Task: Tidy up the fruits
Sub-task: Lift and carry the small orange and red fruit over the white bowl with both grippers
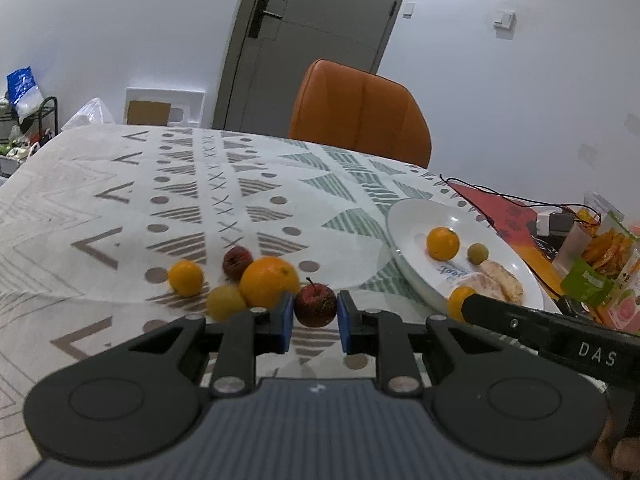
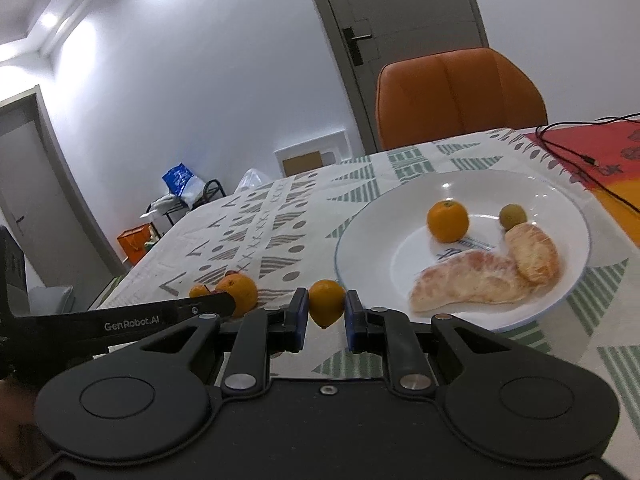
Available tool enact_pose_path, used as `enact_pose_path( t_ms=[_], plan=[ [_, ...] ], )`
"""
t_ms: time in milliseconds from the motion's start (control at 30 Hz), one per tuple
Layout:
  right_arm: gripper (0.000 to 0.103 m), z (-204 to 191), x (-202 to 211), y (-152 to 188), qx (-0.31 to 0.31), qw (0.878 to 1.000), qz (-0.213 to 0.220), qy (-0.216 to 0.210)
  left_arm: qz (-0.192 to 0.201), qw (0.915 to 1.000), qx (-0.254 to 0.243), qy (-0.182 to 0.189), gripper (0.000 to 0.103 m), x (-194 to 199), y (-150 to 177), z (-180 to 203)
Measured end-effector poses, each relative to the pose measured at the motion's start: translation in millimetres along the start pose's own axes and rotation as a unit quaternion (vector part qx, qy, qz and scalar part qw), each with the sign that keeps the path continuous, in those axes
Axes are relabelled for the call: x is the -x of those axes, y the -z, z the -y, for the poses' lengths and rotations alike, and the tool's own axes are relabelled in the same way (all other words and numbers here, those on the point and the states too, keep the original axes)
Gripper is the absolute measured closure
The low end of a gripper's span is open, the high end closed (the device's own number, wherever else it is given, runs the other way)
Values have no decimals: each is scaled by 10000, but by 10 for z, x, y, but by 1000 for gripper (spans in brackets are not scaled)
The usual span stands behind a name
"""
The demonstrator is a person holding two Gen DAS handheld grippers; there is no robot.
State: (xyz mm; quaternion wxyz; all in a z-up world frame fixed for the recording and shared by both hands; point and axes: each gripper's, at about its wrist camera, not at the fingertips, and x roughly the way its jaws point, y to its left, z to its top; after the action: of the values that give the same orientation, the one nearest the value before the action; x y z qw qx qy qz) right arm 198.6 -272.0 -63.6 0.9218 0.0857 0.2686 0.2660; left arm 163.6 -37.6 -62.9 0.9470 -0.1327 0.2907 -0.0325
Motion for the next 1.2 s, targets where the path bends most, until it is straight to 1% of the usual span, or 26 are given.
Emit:
enact_pose_path(
  t_ms=[700, 933, 1200],
  plan=[
    [86, 389, 140, -61, -318, 9988, 285, 254, 193, 9992, -312, 149, 82, -109, -188, 397],
    [86, 523, 96, -93, -406, 9981, 326, 330, 225, 9986, -416, 240, 82, -183, -232, 535],
    [86, 582, 3, -199, -339, 9981, 376, 356, 256, 9979, -504, 317, 82, -316, -296, 660]
  ],
)
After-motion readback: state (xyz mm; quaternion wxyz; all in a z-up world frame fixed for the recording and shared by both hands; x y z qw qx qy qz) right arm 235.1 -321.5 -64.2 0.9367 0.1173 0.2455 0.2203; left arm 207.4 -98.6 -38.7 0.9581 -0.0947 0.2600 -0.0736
